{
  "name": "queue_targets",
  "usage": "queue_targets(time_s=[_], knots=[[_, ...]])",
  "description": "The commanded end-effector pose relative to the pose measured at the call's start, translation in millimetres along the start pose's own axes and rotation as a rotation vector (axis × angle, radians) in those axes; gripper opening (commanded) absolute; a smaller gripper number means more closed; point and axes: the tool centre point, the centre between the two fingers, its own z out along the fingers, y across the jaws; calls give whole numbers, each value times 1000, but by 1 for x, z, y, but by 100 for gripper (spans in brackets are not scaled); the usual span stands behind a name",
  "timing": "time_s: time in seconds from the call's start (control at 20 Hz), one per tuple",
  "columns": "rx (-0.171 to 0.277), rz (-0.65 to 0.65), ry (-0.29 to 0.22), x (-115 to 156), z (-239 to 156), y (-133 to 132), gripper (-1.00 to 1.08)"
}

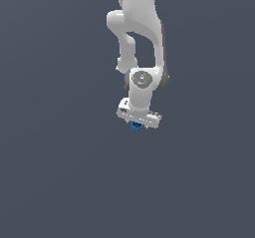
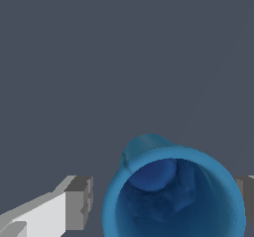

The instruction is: Pick up the object and move it to a goal position.

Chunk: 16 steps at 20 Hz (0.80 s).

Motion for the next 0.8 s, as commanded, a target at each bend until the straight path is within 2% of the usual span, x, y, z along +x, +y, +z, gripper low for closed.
queue_targets(time_s=[0.0, 0.15, 0.2, 0.75], knots=[[1, 1, 1, 1, 7, 0, 100], [1, 1, 1, 1, 9, -1, 100], [1, 1, 1, 1, 9, -1, -100], [1, 0, 2, 1, 8, -1, -100]])
